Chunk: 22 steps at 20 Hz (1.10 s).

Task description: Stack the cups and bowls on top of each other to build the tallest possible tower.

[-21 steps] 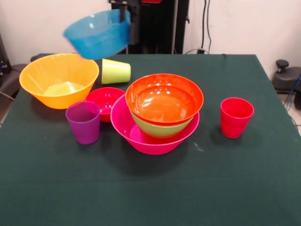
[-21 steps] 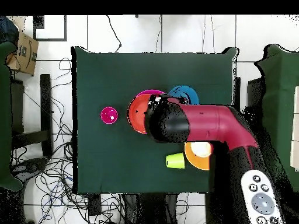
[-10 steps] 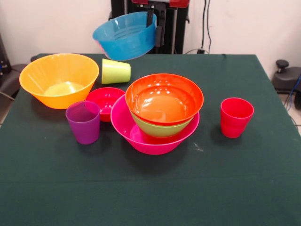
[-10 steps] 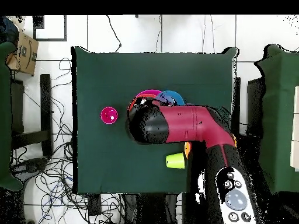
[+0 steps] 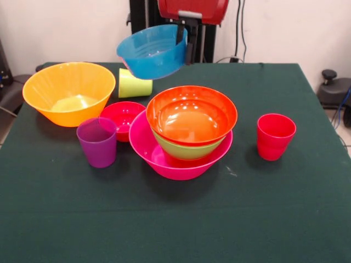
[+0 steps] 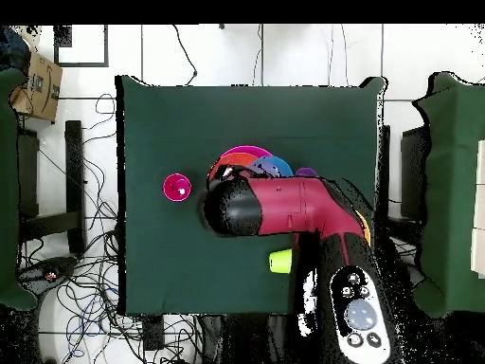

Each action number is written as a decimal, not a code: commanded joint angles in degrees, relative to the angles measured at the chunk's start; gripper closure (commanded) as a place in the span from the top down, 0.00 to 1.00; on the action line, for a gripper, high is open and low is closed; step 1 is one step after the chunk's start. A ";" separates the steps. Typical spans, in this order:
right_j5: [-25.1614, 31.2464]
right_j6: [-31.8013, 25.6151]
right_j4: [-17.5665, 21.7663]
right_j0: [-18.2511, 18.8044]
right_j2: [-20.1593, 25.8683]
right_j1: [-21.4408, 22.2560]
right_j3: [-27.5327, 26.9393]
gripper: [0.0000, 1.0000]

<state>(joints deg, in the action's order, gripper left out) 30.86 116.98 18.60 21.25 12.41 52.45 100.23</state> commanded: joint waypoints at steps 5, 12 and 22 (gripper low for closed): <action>-6.82 12.88 -1.43 -5.33 -5.06 -8.41 0.66 0.00; -9.36 13.32 -2.66 -7.09 -6.51 -9.39 1.36 0.00; -9.87 12.47 -5.09 -8.93 -8.25 -10.22 0.51 0.00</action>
<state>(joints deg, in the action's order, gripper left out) 22.47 119.57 15.65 13.89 4.59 43.69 100.20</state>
